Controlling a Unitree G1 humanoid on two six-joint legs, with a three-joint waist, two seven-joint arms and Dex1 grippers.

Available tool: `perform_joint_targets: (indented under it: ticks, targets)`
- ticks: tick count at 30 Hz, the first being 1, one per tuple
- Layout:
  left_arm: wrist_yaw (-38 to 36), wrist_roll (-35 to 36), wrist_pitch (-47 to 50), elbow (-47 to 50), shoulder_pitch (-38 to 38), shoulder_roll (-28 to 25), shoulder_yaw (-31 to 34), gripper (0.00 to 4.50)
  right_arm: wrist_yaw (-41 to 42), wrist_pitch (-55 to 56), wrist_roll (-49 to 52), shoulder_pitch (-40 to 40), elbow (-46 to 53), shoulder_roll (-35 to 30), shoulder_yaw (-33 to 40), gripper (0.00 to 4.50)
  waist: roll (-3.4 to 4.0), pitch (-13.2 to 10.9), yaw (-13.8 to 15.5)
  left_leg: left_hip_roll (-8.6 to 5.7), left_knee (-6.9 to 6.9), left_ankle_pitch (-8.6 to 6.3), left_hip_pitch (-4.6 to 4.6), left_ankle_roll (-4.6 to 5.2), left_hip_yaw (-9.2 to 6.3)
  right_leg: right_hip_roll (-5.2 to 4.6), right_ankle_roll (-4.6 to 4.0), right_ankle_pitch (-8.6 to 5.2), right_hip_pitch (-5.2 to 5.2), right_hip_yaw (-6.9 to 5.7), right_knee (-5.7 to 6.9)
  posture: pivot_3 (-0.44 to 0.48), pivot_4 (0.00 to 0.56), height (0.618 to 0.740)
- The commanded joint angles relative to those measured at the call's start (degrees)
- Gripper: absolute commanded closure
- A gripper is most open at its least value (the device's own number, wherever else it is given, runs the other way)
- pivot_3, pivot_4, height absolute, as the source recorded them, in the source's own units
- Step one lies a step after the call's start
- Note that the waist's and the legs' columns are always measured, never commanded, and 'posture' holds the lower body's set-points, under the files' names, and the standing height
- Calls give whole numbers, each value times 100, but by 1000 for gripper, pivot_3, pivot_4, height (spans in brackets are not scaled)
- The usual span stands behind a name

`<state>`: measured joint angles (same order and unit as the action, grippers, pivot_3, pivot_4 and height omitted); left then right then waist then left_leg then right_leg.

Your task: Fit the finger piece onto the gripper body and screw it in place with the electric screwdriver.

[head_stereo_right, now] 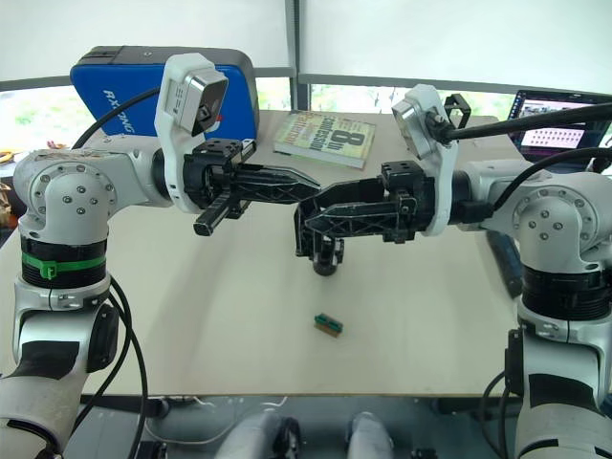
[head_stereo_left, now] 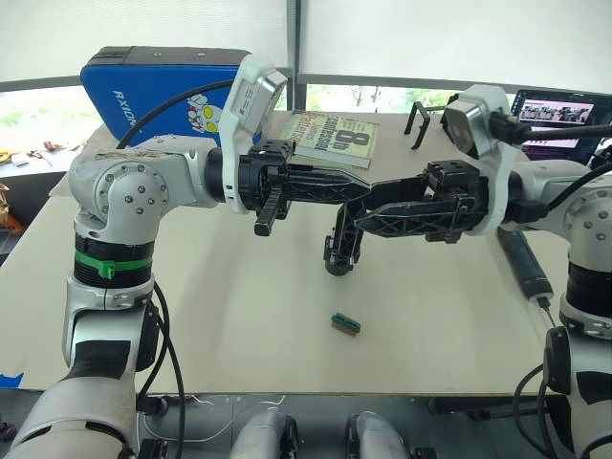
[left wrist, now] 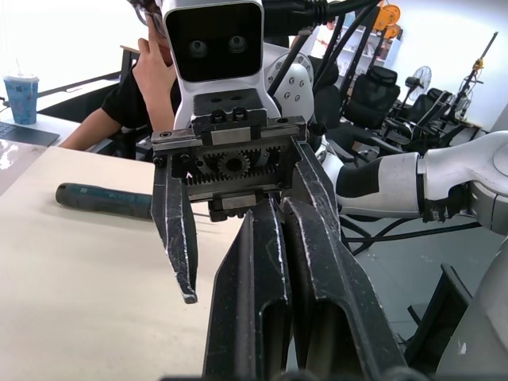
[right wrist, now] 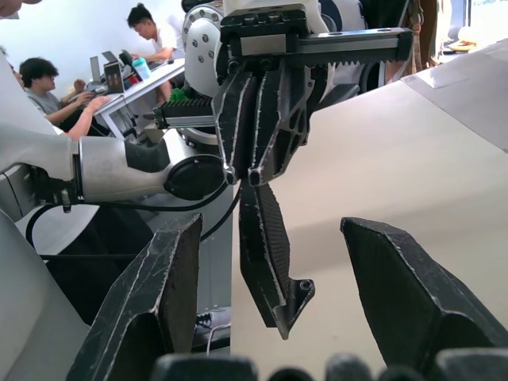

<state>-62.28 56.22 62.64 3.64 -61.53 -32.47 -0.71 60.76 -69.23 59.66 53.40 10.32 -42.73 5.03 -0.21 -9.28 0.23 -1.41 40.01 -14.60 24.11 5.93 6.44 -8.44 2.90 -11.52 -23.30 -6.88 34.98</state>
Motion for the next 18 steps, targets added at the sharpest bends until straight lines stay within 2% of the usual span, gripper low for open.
perform_joint_targets:
  ticks: [1,8,11,18]
  targets:
    - [130,180,43,24,-131,72,291,4500,-236,-78,261,0,229,47,226,1404,0,0,-1,0,0,0,0,0,0,0,0,0,0,0,0,0,150,740]
    - [261,255,109,43,-120,170,372,4500,-689,-6,408,-149,373,259,261,1404,0,0,0,-1,0,0,0,0,0,0,0,0,1,0,0,0,150,740]
    - [275,265,106,45,-123,180,372,4500,-834,-4,476,-105,343,317,282,2176,0,0,-3,0,0,0,-1,0,0,0,0,0,1,0,1,0,150,740]
    - [311,283,112,-1,-112,205,374,4500,-965,-53,765,-68,349,303,319,2176,0,0,-4,-1,0,0,-1,0,0,1,0,0,1,-1,1,0,150,740]
